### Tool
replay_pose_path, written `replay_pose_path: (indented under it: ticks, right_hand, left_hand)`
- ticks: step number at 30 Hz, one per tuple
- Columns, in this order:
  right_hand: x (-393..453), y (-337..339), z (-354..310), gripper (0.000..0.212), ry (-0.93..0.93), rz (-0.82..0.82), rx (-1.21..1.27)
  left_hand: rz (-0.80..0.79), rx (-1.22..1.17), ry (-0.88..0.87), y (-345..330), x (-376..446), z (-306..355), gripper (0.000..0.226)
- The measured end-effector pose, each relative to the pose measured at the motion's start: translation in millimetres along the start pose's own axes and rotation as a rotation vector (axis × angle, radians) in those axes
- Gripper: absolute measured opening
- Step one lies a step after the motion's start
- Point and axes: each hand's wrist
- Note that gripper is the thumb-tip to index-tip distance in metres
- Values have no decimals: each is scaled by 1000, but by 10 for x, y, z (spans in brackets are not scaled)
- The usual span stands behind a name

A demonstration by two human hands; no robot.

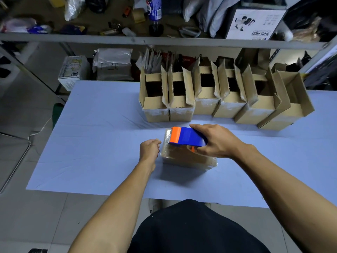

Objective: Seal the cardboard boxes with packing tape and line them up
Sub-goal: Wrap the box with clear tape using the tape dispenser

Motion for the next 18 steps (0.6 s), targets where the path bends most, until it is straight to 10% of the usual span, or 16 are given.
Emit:
replay_pose_path:
  ticks: [8, 18]
  right_hand:
    - [105, -3, 11, 71, -47, -2, -50]
    - [86, 22, 5, 68, -96, -19, -127]
  left_hand:
    - [16, 154, -94, -98, 108, -69, 34]
    - [-41, -36, 227, -254, 34, -115, 39]
Point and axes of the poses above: each hand's wrist, its own x-axis towards the middle knuckle, its own y-axis out of the back of the hand, z = x × y, and after that the axes turned 15 degrees about -z, right-handed
